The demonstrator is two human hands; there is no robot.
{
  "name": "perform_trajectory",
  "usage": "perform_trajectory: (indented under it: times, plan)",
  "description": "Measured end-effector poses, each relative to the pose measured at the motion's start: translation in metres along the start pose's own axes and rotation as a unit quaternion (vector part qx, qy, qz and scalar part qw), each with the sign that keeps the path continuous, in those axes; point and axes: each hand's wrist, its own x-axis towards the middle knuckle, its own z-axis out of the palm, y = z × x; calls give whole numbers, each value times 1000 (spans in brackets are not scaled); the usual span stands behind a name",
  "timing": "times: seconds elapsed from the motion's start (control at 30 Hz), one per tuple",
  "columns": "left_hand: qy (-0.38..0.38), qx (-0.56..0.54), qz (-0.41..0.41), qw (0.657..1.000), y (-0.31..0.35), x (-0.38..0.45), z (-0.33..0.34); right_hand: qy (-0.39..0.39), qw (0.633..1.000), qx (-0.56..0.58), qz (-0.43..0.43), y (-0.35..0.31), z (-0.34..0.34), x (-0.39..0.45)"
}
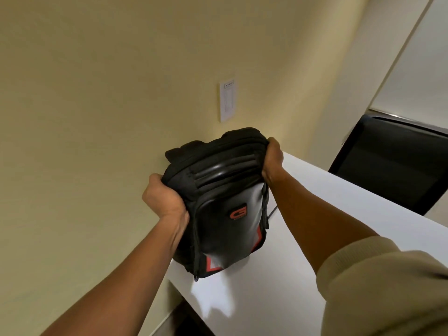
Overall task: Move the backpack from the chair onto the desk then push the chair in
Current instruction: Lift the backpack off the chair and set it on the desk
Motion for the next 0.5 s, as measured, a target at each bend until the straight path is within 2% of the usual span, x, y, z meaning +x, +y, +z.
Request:
perform_trajectory:
  times: [0.23, 0.5]
  plan:
    - [-43, -86, -48, 994, -34, -6, -11, -15, 1000, 13, 13, 31, -10, 22]
    - [-73, -78, -66, 992, -47, -11, -16, -55, 999, 1, -2, 36, -13, 33]
